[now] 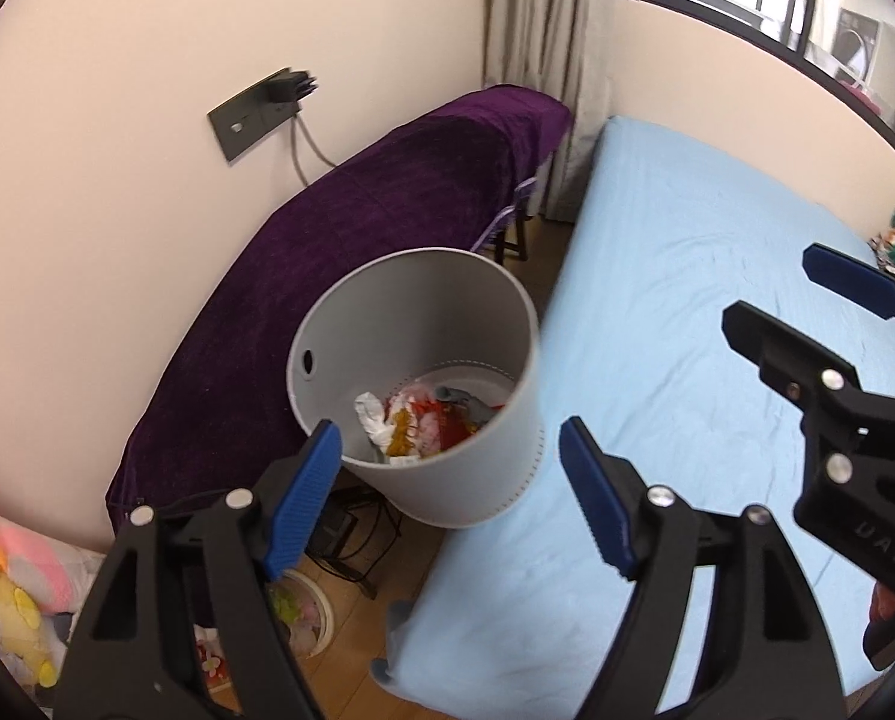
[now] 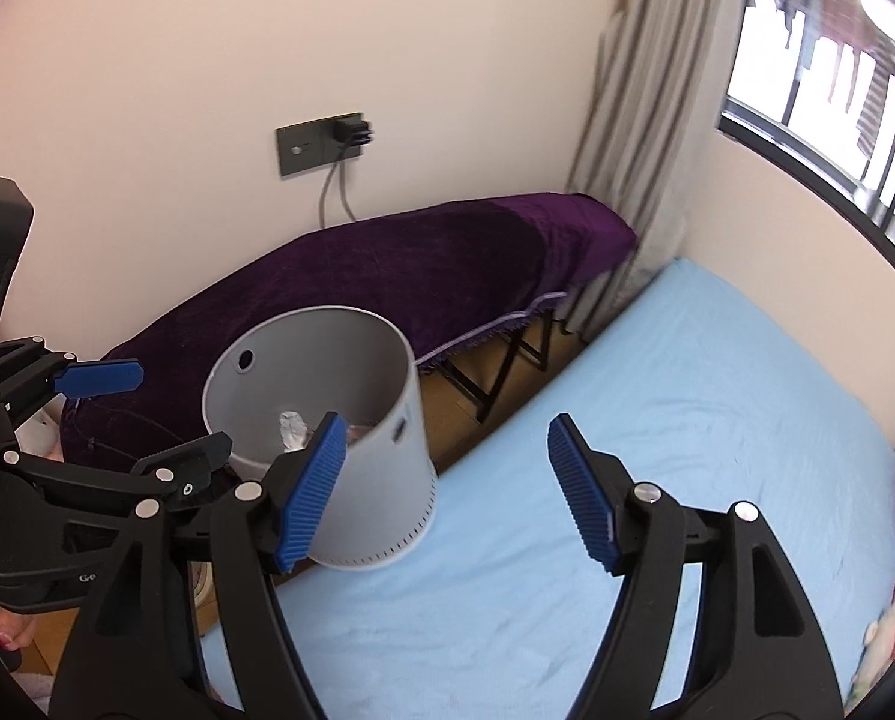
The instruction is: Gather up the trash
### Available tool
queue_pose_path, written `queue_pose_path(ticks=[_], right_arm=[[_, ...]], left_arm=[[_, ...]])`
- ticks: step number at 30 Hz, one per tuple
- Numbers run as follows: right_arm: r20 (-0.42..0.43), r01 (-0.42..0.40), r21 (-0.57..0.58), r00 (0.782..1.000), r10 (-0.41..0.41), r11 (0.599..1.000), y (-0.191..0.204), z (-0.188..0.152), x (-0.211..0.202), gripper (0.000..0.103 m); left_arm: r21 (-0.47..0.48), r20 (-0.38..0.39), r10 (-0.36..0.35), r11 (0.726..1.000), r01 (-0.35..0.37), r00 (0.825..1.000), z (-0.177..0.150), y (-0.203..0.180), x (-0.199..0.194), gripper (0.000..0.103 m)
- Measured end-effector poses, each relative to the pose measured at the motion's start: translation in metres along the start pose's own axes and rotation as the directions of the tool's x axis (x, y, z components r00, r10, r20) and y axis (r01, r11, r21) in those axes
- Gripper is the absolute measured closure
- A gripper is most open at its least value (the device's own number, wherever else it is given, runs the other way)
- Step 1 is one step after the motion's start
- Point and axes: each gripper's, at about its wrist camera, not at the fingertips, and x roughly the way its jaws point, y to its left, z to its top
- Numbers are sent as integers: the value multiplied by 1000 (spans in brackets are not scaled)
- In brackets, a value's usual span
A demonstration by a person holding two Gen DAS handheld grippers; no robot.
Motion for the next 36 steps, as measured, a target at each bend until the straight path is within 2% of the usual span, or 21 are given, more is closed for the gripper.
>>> queue_pose_path(ticks=[6, 8, 15, 21, 24, 32, 36], right_arm=[[1, 82, 95, 997, -82, 992, -41, -42, -58, 28], [-4, 108, 125, 994, -108, 986, -56, -59, -79, 23], [-33, 199, 225, 980, -197, 954, -109, -130, -163, 18], [-95, 309, 319, 951, -295, 896, -148, -198, -236, 16], [-132, 344, 369, 939, -317, 864, -166, -231, -268, 16], [-184, 419, 434, 908, -377, 797, -206, -297, -345, 16], [-210, 451, 467, 892, -400, 761, -214, -318, -368, 16]], left_arm=[[75, 17, -54, 996, 52, 998, -20, -51, -32, 26], [105, 21, -74, 992, 71, 997, -28, -72, -44, 25], [219, 34, -159, 965, 148, 987, -62, -159, -93, 22], [322, 6, -221, 924, 207, 975, -101, -234, -133, 21], [351, -20, -263, 902, 253, 965, -119, -263, -149, 21], [381, -29, -312, 875, 299, 950, -154, -316, -187, 19], [425, -28, -299, 860, 282, 954, -160, -331, -199, 19]])
